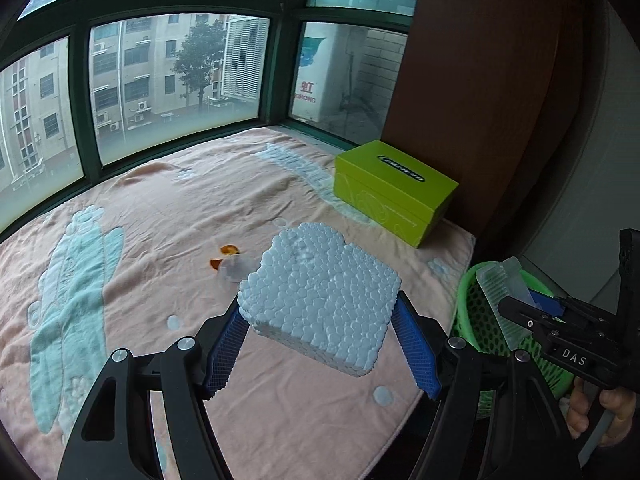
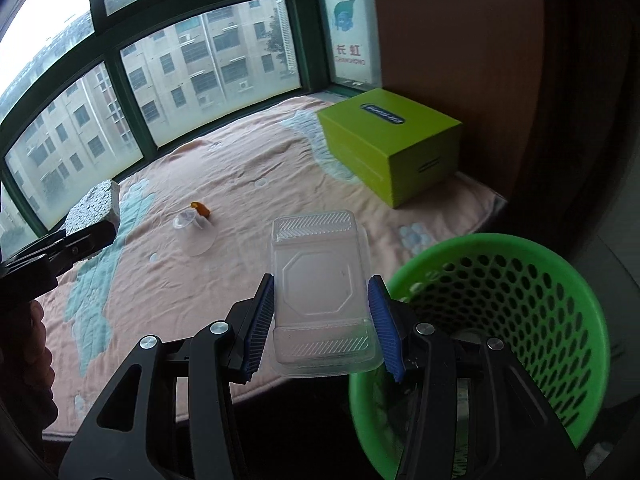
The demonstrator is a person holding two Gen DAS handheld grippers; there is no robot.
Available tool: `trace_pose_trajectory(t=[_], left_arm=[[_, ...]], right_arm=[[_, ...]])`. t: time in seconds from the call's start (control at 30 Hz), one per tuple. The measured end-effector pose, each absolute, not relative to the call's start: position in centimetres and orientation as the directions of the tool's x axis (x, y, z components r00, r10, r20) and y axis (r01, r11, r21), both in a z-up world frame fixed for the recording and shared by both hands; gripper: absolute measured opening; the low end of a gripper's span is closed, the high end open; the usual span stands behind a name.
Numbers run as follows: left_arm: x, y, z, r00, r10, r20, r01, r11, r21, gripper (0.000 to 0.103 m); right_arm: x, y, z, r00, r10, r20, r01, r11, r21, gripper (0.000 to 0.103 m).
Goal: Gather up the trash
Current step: 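Lower the foam block and clear box into the green wastebasket and open both tools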
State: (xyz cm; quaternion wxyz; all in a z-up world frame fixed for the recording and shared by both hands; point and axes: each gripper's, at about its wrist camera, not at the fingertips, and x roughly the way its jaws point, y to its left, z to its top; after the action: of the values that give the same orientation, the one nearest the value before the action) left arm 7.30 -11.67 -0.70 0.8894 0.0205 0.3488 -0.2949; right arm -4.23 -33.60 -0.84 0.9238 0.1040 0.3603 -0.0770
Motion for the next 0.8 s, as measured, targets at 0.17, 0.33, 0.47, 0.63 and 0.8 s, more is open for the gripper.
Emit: trace_pose_trajectory(t=[0.17,0.33,0.47,0.63,0.8], left_arm=[[6.0,-15.1,-0.2,0.546,-0.560,-0.622,0.601,0.780,-0.175,0.069],[5.0,-18.0,0.2,0.515,-0.593,-0.619,0.644,0.744,-0.177,0.069],[4.4,-19.9,0.4,0.494,-0.612,-0.618,0.672,0.719,-0.174,0.069],[3.7,-22.3,0.7,0.468,-0.632,-0.618,0.705,0.688,-0.170,0.069],[3.0,-24.5,0.7,0.442,-0.645,-0.623,0.731,0.662,-0.167,0.069]], right_arm=[[-6.8,-36.4,-0.8,0.723,-0.125,-0.680,0.296,0.945,0.141,0.048],[-8.6,-38.7,-0.7,0.714,-0.172,-0.678,0.357,0.923,0.143,0.049],[-9.6,-39.9,-0.7,0.707,-0.214,-0.674,0.392,0.912,0.122,0.049],[-11.0,-41.7,-0.8,0.704,-0.238,-0.669,0.433,0.891,0.138,0.052],[-12.5,-43.2,-0.8,0.698,-0.262,-0.666,0.468,0.872,0.146,0.061]])
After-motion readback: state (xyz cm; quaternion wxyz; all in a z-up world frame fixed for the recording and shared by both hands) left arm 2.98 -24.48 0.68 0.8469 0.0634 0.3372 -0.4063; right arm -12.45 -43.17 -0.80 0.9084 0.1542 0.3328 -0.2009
